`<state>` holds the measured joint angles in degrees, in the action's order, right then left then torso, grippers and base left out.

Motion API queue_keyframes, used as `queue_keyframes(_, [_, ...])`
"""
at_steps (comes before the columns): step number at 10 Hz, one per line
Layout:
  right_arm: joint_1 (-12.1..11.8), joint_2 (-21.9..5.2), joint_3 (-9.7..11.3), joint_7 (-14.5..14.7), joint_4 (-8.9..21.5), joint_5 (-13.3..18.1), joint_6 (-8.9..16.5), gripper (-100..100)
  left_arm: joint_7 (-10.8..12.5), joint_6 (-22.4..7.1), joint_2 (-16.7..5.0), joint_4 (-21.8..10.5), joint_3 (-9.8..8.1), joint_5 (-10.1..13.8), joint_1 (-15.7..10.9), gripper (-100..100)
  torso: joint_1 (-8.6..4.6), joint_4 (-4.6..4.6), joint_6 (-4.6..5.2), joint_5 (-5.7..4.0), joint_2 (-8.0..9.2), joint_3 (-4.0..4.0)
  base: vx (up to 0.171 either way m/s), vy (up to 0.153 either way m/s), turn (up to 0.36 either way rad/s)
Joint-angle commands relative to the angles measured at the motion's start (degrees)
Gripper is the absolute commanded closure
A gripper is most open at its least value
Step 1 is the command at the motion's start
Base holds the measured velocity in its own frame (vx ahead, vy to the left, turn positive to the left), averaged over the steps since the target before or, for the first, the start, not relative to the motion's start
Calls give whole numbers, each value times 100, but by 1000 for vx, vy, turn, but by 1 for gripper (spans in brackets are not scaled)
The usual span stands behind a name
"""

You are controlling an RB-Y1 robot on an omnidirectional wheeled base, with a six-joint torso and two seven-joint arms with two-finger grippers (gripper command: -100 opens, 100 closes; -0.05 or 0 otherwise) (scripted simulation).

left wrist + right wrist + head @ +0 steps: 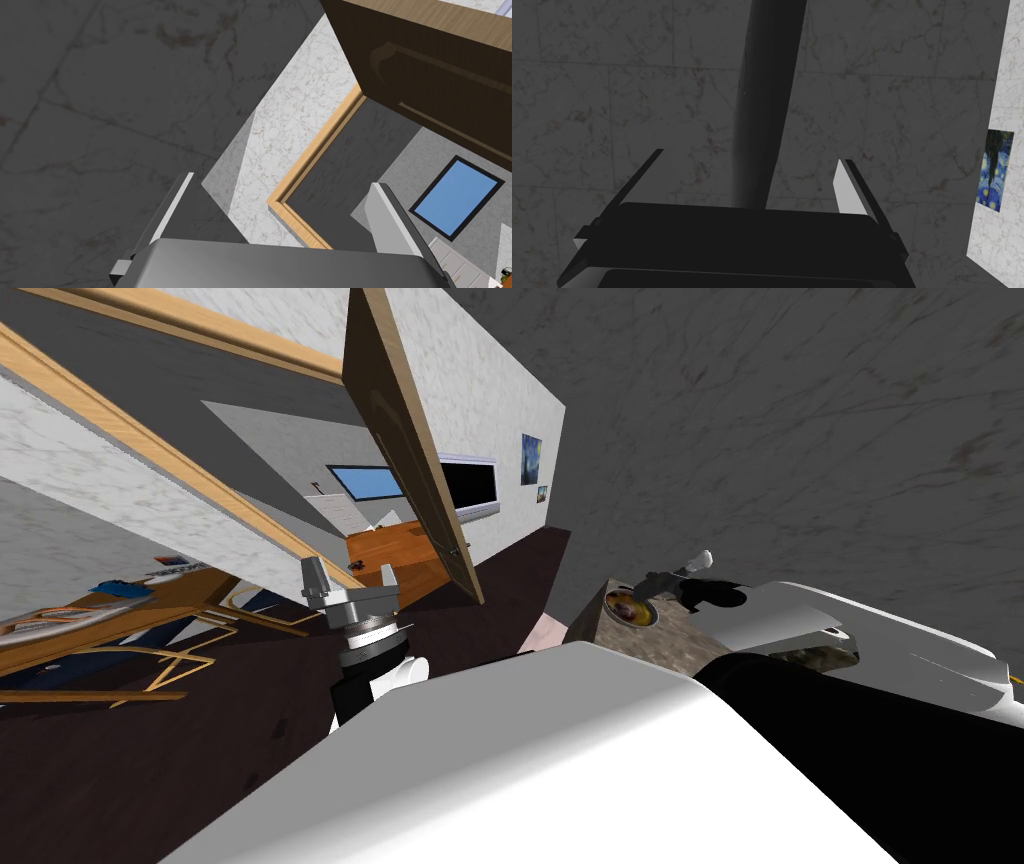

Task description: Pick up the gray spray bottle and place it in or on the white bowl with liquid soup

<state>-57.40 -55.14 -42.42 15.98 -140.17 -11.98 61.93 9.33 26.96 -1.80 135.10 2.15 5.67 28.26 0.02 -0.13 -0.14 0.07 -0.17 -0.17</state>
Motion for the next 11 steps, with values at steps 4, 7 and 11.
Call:
queue_keyframes(4, [0, 0, 0, 0, 0, 0, 0, 0, 0, 0, 0, 0, 0, 0, 0, 0, 6, 1, 0, 2, 5, 3, 0, 0, 0])
queue_keyframes(7, [-157, -269, -503, -134, -387, -445, 418, -100, 0, 0, 0, 0, 0, 0, 0, 0, -7, 1, 1, -1, 5, 3, 4, -38, -41])
queue_keyframes(11, [-314, -537, -1007, -268, -774, -890, 837, -100, 0, 0, 0, 0, 0, 0, 0, 0, -9, 1, 0, -2, 5, 3, 3, -42, -33])
